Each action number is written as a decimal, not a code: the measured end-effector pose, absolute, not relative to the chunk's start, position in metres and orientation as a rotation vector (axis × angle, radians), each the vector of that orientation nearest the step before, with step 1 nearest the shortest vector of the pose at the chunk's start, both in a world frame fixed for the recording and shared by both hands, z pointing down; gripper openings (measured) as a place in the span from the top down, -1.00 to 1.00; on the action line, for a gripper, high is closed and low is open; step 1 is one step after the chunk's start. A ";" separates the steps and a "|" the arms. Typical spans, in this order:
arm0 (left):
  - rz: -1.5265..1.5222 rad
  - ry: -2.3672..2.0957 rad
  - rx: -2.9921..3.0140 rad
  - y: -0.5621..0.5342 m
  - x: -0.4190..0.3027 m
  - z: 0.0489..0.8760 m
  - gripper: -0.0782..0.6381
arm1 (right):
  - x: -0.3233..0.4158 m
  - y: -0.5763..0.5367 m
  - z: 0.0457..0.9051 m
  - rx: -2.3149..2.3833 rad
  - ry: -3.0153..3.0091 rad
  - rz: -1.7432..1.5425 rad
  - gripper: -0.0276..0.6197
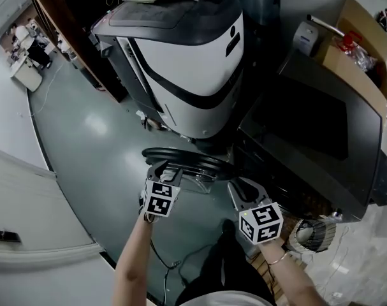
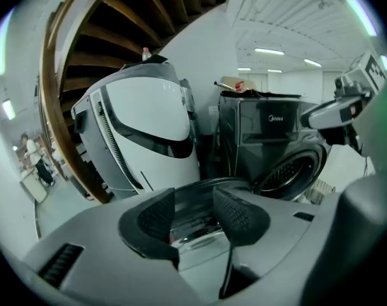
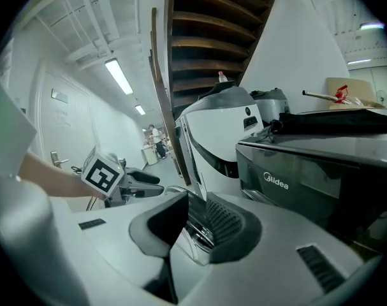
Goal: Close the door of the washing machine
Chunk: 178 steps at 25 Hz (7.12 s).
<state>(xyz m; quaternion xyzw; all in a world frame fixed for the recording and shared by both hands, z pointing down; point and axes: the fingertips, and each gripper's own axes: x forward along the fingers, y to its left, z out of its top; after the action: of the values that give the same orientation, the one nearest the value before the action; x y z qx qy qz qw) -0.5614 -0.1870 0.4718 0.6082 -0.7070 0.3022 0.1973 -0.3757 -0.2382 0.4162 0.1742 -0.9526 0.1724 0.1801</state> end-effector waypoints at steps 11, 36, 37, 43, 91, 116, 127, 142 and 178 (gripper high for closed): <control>1.435 -1.544 1.852 -0.242 -0.586 0.511 0.22 | -0.405 -0.271 0.439 0.415 -2.676 0.505 0.67; 1.885 -1.040 1.810 -0.246 -0.576 0.561 0.32 | -0.378 -0.258 0.457 0.459 -2.625 0.556 0.67; 1.878 -1.050 1.804 -0.243 -0.574 0.561 0.32 | -0.376 -0.255 0.456 0.466 -2.626 0.559 0.67; 1.836 -1.081 1.777 -0.214 -0.559 0.560 0.34 | -0.361 -0.230 0.450 0.505 -2.626 0.559 0.67; 0.861 -1.445 1.488 -0.124 -0.206 0.552 0.32 | -0.055 -0.024 0.521 0.852 -2.388 0.726 0.45; 0.440 -1.531 1.348 -0.175 -0.155 0.551 0.37 | -0.016 -0.060 0.652 0.823 -1.998 0.505 0.68; 0.973 -1.080 2.200 -0.147 -0.122 0.502 0.37 | -0.009 -0.073 0.657 0.876 -1.974 0.598 0.64; 2.074 -0.405 2.786 -0.139 -0.070 0.561 0.30 | 0.011 -0.102 0.657 0.895 -1.950 0.520 0.62; 1.953 -0.957 2.873 -0.214 -0.033 0.585 0.40 | 0.048 -0.194 0.665 1.020 -1.992 0.241 0.52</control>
<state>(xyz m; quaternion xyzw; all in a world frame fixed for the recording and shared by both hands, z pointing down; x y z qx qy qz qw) -0.0331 -0.2138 0.5848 0.7761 -0.2586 0.5276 -0.2289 0.0480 -0.1943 0.6648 0.4088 -0.7986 0.0968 0.4310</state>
